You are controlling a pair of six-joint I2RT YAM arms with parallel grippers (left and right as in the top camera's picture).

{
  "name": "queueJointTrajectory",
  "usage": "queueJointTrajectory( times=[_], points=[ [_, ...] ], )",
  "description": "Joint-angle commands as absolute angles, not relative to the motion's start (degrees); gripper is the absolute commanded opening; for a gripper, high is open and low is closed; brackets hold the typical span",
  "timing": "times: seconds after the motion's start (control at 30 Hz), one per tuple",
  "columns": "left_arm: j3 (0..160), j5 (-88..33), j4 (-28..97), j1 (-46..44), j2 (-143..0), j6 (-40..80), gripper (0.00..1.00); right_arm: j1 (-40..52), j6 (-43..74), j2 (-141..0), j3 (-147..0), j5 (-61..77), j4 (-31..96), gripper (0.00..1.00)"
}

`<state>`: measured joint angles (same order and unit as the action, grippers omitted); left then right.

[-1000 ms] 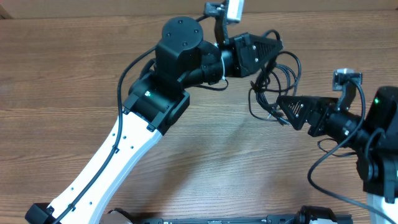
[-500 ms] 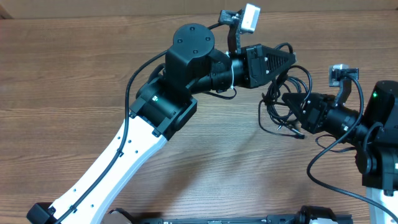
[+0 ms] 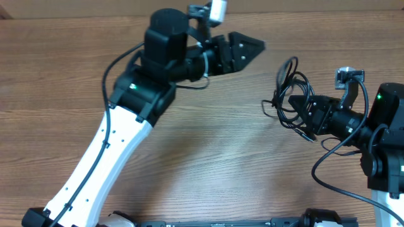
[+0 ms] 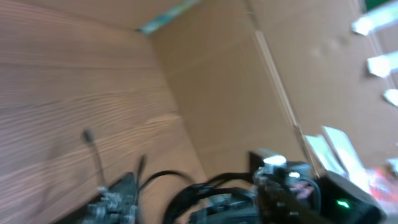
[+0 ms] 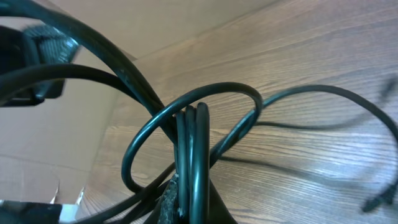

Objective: Untangle cables

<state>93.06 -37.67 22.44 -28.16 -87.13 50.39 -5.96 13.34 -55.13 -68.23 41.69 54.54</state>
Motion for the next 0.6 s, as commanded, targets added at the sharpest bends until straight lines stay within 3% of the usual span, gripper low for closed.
queueJointTrajectory(
  times=[0.0, 0.07, 0.2, 0.57],
  points=[
    [93.9, -38.7, 24.4, -26.6, -86.9, 48.0, 0.71, -5.7, 15.4, -54.9, -68.7, 39.4, 54.3, 0.04],
    [93.9, -42.0, 24.4, -26.6, -86.9, 47.8, 0.73, -5.6, 17.3, -54.9, -68.7, 36.4, 54.7, 0.04],
    [93.9, -48.9, 25.1, -27.8, -86.9, 40.7, 0.67, -5.7, 20.2, -55.0, -68.7, 34.0, 54.5, 0.04],
    [93.9, -48.9, 36.4, -35.8, -86.9, 5.1, 0.63, -5.7, 30.2, -55.3, -68.7, 38.3, 52.1, 0.04]
  ],
)
